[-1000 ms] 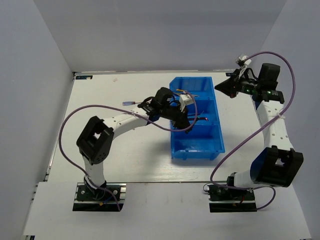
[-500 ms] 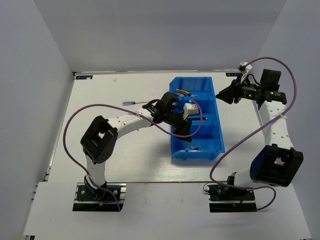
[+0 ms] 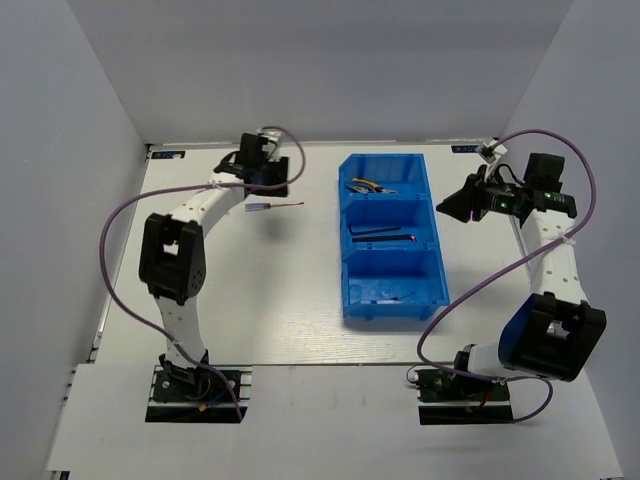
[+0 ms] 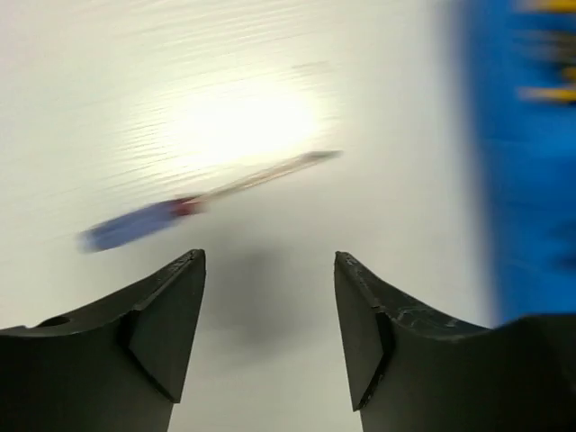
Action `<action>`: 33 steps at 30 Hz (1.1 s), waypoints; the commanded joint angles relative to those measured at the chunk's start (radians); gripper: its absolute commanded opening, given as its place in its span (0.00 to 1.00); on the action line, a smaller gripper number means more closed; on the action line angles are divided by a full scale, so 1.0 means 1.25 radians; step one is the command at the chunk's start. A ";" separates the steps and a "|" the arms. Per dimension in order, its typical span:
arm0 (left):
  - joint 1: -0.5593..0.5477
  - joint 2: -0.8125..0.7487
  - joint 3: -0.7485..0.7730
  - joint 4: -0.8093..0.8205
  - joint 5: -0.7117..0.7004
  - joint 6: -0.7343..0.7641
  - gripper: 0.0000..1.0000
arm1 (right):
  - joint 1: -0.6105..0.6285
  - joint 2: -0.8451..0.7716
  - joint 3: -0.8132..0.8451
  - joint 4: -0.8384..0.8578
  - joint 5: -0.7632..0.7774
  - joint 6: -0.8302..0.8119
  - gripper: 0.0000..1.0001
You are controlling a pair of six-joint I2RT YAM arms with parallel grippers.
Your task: Sort the tools into containers
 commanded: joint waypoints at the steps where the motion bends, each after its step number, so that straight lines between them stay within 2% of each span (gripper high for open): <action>1: 0.065 0.055 0.044 -0.126 -0.180 0.001 0.70 | -0.014 -0.031 -0.007 -0.033 -0.017 -0.042 0.44; 4: 0.085 0.118 0.114 -0.134 -0.160 0.134 0.71 | -0.025 -0.030 -0.018 -0.031 -0.024 -0.045 0.44; 9: 0.106 0.143 0.123 -0.084 -0.094 0.248 0.74 | -0.039 -0.018 -0.010 -0.039 -0.038 -0.035 0.44; 14: 0.098 0.160 0.133 -0.035 -0.083 0.340 0.77 | -0.051 -0.008 -0.002 -0.091 -0.038 -0.073 0.44; 23: 0.106 0.190 0.070 0.000 -0.017 0.423 0.78 | -0.063 0.032 0.035 -0.127 -0.026 -0.070 0.44; 33: 0.106 0.244 0.052 0.014 0.016 0.423 0.76 | -0.066 0.036 0.024 -0.131 -0.032 -0.050 0.44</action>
